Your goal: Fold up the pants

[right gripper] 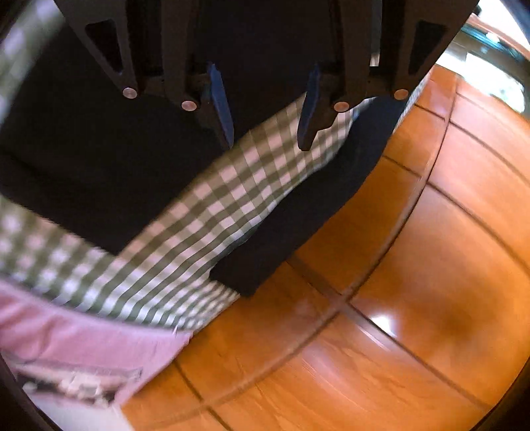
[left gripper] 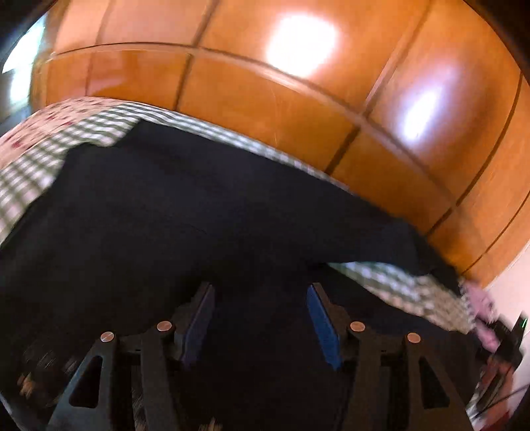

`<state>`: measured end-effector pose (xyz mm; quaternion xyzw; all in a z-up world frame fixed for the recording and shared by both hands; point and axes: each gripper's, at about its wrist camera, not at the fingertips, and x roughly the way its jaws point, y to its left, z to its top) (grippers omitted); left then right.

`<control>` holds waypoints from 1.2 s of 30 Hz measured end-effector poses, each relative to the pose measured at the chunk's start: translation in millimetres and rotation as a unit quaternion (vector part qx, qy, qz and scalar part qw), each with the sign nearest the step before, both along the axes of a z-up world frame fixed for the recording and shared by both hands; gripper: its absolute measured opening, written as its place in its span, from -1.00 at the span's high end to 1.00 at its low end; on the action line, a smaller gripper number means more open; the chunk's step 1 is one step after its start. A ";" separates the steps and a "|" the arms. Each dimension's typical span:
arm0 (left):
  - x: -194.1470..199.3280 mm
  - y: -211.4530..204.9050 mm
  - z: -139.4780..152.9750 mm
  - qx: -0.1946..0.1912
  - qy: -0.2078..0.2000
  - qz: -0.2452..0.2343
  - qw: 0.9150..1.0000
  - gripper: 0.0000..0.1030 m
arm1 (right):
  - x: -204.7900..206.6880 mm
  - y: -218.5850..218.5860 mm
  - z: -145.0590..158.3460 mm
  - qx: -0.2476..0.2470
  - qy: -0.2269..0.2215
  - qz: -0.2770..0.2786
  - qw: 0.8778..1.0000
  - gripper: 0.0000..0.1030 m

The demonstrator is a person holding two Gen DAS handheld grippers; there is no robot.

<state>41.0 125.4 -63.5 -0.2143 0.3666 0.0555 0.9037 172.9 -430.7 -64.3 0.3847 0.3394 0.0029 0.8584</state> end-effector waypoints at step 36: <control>5.7 -6.9 -21.4 -0.005 -0.014 -0.060 0.998 -0.68 | 86.0 -35.4 -16.2 -0.108 0.089 -0.096 0.985 0.61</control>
